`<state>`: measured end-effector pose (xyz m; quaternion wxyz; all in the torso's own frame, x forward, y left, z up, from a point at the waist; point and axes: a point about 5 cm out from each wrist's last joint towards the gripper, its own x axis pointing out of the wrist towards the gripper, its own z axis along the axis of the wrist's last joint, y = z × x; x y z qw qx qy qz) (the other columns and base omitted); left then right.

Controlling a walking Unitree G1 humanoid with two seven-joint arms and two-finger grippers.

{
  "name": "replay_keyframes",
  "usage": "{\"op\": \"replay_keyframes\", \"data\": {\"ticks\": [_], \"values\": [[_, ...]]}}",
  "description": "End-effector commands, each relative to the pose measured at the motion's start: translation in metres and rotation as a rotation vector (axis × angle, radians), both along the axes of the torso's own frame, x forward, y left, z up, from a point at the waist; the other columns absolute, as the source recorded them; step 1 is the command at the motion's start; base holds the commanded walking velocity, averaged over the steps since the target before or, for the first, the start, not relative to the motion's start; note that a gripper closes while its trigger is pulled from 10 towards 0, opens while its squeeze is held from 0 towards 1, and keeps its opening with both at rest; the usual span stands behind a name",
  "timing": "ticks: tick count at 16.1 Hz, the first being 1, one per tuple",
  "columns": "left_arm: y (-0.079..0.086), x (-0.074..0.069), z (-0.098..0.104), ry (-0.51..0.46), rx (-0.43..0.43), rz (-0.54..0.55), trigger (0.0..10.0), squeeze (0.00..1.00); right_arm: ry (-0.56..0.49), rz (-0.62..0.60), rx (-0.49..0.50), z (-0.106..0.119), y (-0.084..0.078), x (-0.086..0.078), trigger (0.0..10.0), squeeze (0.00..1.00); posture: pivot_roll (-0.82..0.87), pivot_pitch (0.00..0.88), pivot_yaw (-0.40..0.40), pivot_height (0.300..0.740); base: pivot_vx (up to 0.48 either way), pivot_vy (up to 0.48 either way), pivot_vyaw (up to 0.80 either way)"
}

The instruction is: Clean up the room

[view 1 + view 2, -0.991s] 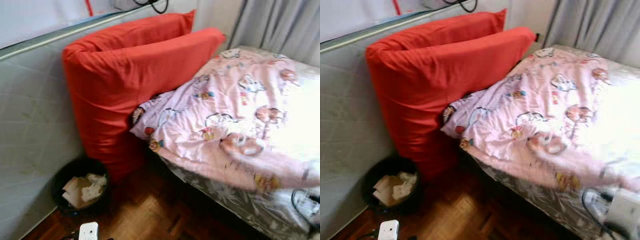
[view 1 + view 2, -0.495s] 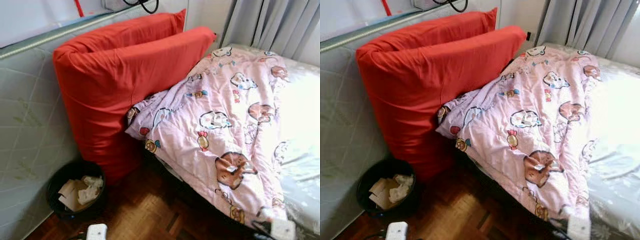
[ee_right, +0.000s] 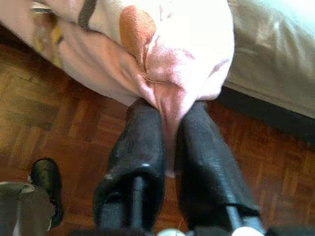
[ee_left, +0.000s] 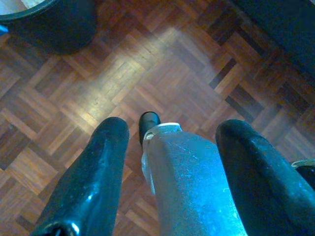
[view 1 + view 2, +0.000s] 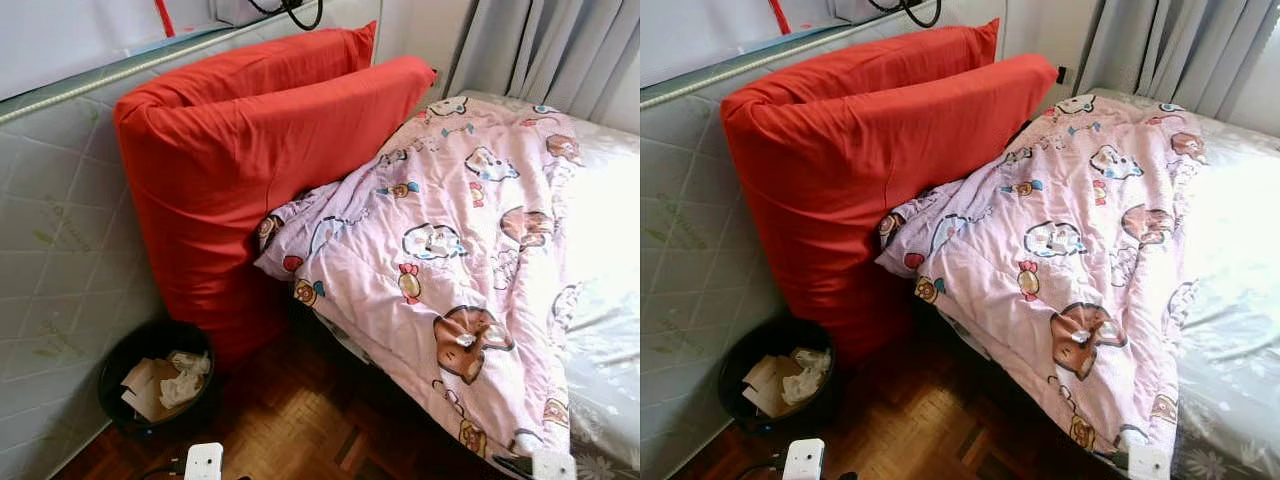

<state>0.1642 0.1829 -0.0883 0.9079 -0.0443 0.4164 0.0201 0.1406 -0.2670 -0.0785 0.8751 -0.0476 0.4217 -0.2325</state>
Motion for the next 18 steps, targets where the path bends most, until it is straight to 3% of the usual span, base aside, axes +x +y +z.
{"op": "replay_keyframes", "data": {"ticks": [1,5,9,10,11,14,18], "values": [[0.001,-0.01,-0.004,0.03,-0.002,-0.009,10.0,0.0,0.007,-0.054,-0.009,0.0,-0.008,-0.008,10.0,1.0,0.05,0.064,-0.029,0.74,0.0,0.0,0.0],[0.006,-0.012,-0.004,0.033,0.003,-0.011,10.0,0.0,0.03,-0.113,0.002,-0.003,-0.013,-0.018,10.0,1.0,0.05,0.052,-0.022,0.74,0.0,0.0,0.0],[0.0,-0.014,-0.006,0.054,0.001,-0.01,10.0,0.0,-0.035,-0.18,0.049,-0.001,-0.012,-0.012,10.0,0.97,0.05,0.036,-0.02,0.74,0.0,0.0,0.0],[-0.002,-0.012,-0.006,0.053,0.001,-0.009,10.0,0.0,-0.038,-0.18,0.096,-0.003,-0.008,-0.01,10.0,0.6,0.05,0.035,-0.019,0.74,0.0,0.0,0.0],[-0.002,-0.01,-0.005,0.05,0.0,-0.009,10.0,0.0,-0.034,-0.158,0.152,-0.005,-0.001,-0.008,10.0,0.0,0.05,0.032,-0.019,0.74,0.0,0.0,0.0],[-0.002,-0.004,-0.003,0.04,0.0,-0.005,10.0,0.0,-0.005,-0.072,0.209,-0.008,0.01,-0.005,10.0,0.0,0.05,0.027,-0.017,0.74,0.0,0.0,0.0],[0.002,0.001,-0.001,0.03,-0.001,0.003,10.0,0.0,-0.011,-0.048,0.266,-0.01,0.02,-0.001,10.0,0.0,0.05,0.023,-0.016,0.74,0.0,0.0,0.0]]}}
